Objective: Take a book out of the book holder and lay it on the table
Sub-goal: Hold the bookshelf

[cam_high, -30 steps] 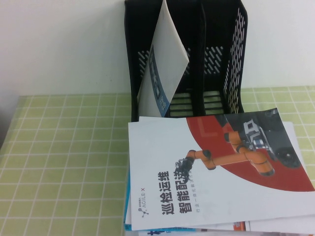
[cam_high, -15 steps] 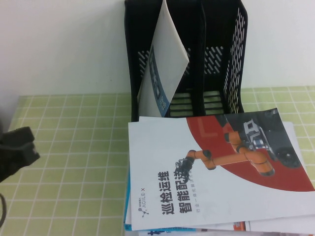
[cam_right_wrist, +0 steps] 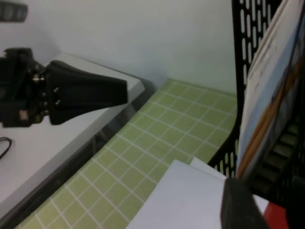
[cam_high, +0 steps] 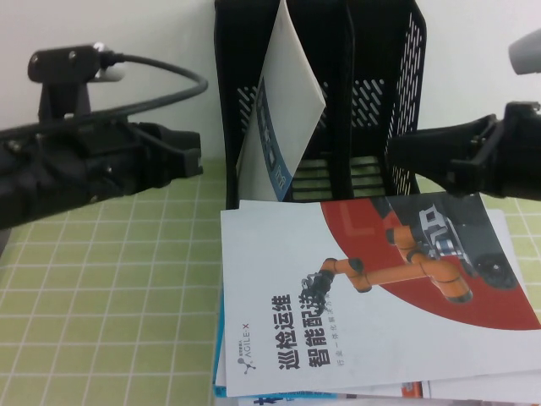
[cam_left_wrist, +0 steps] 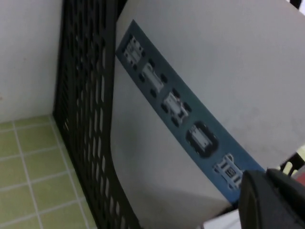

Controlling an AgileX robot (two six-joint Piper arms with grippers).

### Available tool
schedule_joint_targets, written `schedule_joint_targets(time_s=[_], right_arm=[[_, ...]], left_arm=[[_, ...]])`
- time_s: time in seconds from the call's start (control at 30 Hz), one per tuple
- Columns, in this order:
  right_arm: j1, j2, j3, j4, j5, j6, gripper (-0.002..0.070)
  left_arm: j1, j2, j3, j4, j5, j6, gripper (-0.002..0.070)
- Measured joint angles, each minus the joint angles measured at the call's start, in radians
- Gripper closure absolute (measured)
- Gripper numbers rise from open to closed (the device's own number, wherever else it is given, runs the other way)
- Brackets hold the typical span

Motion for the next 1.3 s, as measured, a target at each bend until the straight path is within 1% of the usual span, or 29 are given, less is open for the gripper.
schedule_joint_targets(time_s=[0.1,0.17,0.23,0.37,0.47,0.53,0.63,0.77,0.9,1.07,1.3], right_arm=[[0.002,0.068,-0.037,0.097,0.045,-0.087,0.0377],[0.017,0.095,-0.057,0.142,0.048,-0.117,0.0338],[0.045,0.118,-0.078,0.179,0.019,-0.151,0.0322],[0.148,0.158,-0.119,0.207,-0.095,-0.198,0.0314],[0.266,0.186,-0.145,0.221,-0.282,-0.243,0.0311],[0.345,0.206,-0.153,0.228,-0.442,-0.287,0.0311],[0.41,0.241,-0.161,0.238,-0.568,-0.321,0.0311],[0.42,0.286,-0.17,0.247,-0.606,-0.294,0.0311],[0.42,0.326,-0.17,0.249,-0.659,-0.276,0.0311],[0.42,0.342,-0.183,0.253,-0.648,-0.276,0.0311],[0.414,0.399,-0.301,0.248,-0.676,-0.276,0.0311]], left_arm=[[0.0,0.075,-0.068,-0.02,0.007,0.063,0.0678],[0.0,0.109,-0.108,-0.024,0.041,0.119,0.0678],[0.0,0.129,-0.133,-0.027,0.069,0.166,0.0678],[0.0,0.132,-0.16,-0.027,0.08,0.192,0.0678],[0.005,0.132,-0.182,-0.027,0.072,0.2,0.0678],[0.015,0.132,-0.193,-0.047,0.072,0.2,0.0678],[0.03,0.132,-0.199,-0.107,0.072,0.209,0.0678],[0.032,0.132,-0.199,-0.162,0.067,0.228,0.0678],[0.032,0.132,-0.2,-0.176,0.091,0.238,0.0678],[0.032,0.132,-0.2,-0.182,0.111,0.24,0.0678],[0.032,0.132,-0.2,-0.209,0.111,0.24,0.0678]])
